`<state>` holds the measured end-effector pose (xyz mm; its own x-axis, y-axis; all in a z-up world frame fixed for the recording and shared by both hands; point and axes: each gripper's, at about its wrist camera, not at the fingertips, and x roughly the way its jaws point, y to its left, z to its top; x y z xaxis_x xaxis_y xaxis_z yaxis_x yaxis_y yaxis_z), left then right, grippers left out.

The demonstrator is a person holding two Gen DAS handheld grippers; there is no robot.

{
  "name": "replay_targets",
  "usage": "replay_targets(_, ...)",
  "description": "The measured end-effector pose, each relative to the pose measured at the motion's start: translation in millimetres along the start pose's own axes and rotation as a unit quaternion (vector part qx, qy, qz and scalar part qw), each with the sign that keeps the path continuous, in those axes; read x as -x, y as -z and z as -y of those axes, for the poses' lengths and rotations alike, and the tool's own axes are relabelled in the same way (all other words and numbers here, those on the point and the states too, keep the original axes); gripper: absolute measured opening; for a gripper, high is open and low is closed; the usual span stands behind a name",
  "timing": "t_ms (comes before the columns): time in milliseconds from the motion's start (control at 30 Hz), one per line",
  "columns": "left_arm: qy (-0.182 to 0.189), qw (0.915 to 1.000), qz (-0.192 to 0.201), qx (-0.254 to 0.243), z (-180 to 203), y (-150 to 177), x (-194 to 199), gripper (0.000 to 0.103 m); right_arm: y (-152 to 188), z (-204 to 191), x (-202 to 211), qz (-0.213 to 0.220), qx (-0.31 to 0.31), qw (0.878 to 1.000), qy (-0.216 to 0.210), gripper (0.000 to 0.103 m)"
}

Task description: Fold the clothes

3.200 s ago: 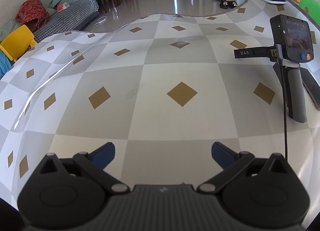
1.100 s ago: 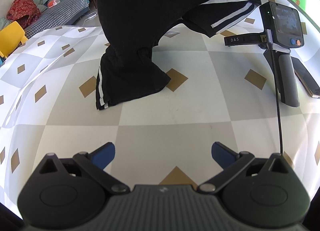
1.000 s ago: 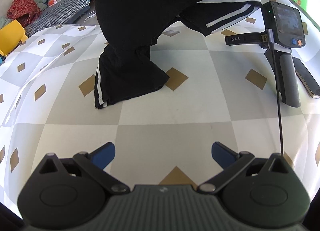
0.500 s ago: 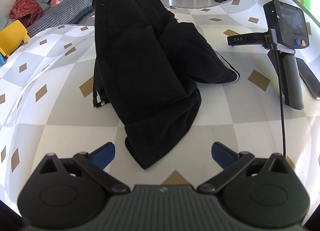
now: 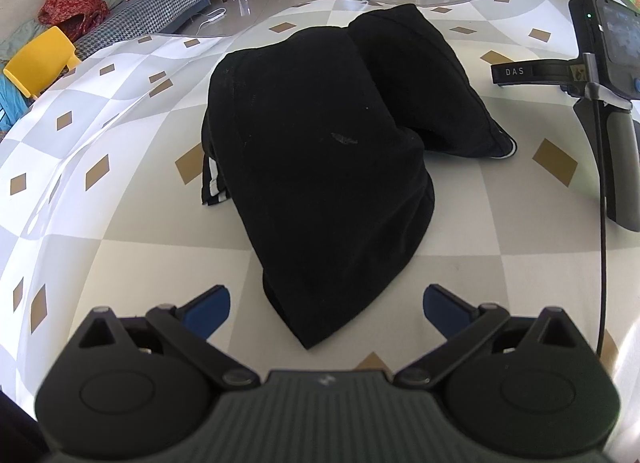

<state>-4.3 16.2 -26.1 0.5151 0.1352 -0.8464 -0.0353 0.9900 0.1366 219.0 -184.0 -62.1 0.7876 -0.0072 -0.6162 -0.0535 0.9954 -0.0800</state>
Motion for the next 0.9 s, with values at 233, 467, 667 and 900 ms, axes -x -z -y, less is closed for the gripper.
replay_targets(233,-0.018,0.9998,-0.012,0.0,4.1,-0.6,-10.0,0.103,0.0,0.1,-0.1,0.0,0.0,1.0,0.0,0.095)
replay_targets(467,-0.018,0.9996,-0.017,0.017,1.2,-1.7,-15.1,0.103,0.1,0.0,-0.2,0.0,0.0,1.0,0.0,0.095)
replay_targets(667,-0.008,0.9989,-0.024,0.04,-4.0,-0.2,-17.5,0.103,0.2,-0.1,0.1,0.0,0.0,1.0,0.0,0.095)
replay_targets(900,-0.003,0.9984,-0.026,0.05,-5.5,0.8,-18.7,0.103,0.4,-0.3,0.5,0.0,0.0,1.0,0.0,0.095)
